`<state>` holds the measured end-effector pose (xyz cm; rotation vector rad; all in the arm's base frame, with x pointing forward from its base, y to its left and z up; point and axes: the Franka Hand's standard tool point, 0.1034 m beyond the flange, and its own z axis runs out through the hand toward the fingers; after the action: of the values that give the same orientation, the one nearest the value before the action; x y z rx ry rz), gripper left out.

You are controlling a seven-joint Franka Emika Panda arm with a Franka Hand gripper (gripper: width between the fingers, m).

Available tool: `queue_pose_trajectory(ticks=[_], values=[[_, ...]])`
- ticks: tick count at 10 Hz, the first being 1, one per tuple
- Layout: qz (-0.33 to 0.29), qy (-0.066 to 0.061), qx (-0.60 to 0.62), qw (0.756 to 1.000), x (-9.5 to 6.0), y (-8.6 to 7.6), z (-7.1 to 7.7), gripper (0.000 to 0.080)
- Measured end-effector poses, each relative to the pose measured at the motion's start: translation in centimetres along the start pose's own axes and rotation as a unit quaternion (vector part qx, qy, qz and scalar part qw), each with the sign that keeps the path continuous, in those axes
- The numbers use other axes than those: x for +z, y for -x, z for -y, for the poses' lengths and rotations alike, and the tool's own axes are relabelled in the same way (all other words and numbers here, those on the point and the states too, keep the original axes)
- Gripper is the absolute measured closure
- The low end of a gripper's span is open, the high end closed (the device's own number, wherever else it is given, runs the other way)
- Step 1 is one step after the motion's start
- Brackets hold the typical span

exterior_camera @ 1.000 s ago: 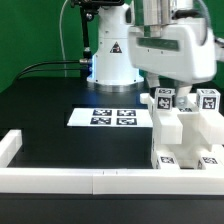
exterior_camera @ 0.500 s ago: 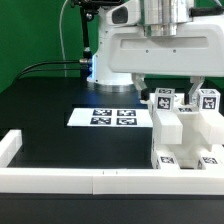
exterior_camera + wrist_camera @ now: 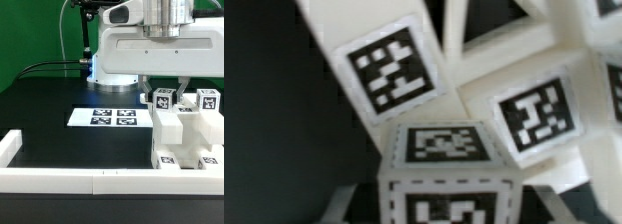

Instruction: Assemble chair

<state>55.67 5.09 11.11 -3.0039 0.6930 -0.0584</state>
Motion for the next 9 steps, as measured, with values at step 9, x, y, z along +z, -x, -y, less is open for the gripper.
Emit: queue_pose_trajectory(ticks=[9], values=[[0.018, -0.005, 0.559, 0.829, 0.02, 0.27, -0.54, 0.0517]])
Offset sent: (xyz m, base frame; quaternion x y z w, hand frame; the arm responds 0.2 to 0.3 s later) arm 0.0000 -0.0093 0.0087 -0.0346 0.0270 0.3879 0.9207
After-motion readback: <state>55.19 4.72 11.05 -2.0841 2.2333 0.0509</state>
